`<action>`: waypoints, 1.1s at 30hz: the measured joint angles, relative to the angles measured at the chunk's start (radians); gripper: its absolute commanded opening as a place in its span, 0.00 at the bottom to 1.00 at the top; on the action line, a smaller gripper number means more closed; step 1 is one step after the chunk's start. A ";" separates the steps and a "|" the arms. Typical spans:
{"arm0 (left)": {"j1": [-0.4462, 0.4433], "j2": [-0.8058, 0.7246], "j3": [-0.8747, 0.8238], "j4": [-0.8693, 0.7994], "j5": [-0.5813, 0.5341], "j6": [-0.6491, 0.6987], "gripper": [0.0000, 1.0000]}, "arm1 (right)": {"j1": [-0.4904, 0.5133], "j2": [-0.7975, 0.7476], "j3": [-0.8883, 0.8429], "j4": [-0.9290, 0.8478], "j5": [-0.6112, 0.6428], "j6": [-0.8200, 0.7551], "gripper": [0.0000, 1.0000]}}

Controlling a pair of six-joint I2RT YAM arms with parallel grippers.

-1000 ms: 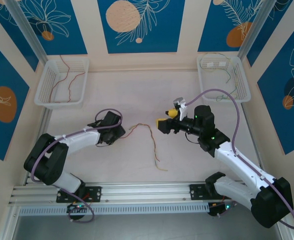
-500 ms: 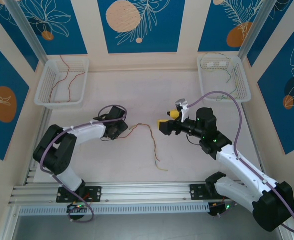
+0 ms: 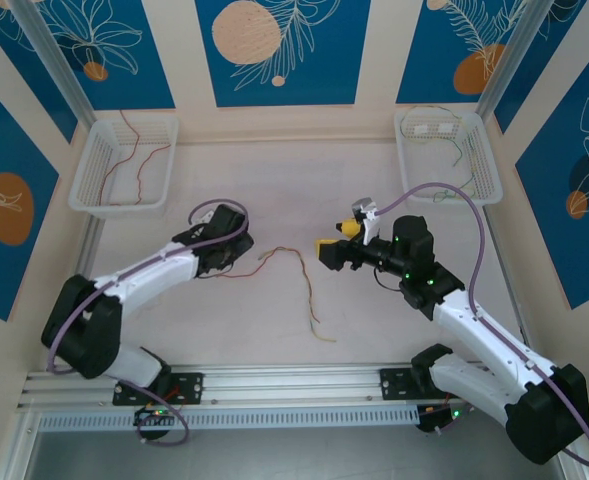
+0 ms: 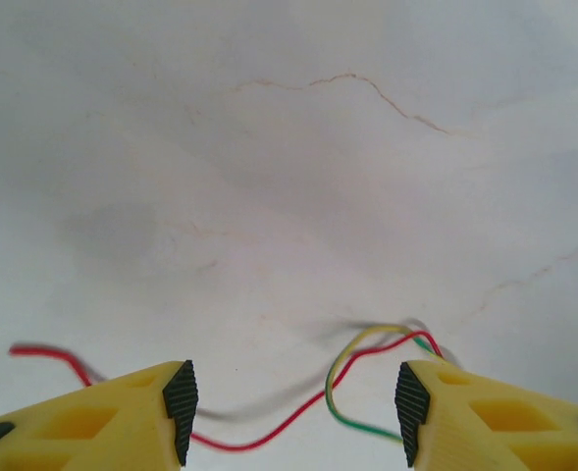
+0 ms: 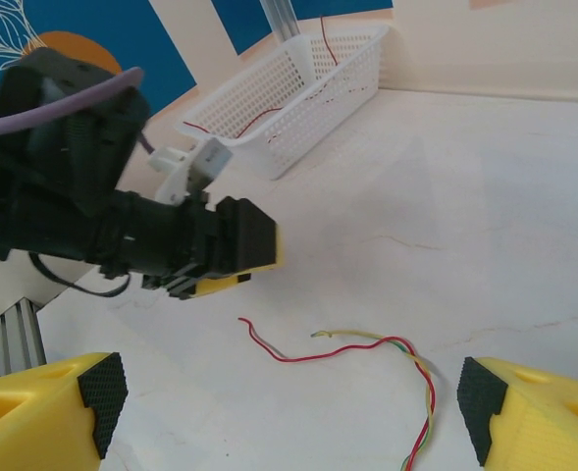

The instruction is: Untangle the cables

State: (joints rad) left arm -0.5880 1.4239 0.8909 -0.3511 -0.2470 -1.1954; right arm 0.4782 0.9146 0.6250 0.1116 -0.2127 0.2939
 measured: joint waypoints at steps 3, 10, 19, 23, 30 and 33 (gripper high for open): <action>-0.011 -0.030 -0.066 -0.002 0.002 -0.033 0.55 | 0.000 -0.002 0.000 0.002 0.000 0.000 0.91; -0.033 0.027 -0.118 0.011 0.024 -0.083 0.54 | 0.000 0.027 0.000 0.002 -0.002 0.000 0.91; -0.035 0.151 -0.115 0.074 0.043 -0.106 0.38 | 0.000 0.029 0.002 0.003 -0.005 0.000 0.91; -0.035 0.184 -0.080 0.000 0.021 -0.087 0.22 | 0.000 0.003 0.001 -0.006 0.000 0.000 0.91; -0.026 0.254 0.014 -0.115 0.011 -0.026 0.14 | 0.000 -0.060 0.001 -0.019 0.003 -0.007 0.92; -0.020 0.282 0.049 -0.135 0.018 0.023 0.00 | 0.000 -0.076 0.000 -0.027 0.008 -0.008 0.92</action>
State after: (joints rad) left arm -0.6079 1.7058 0.9398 -0.4866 -0.2287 -1.1728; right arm 0.4782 0.8383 0.6254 0.0841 -0.2050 0.2863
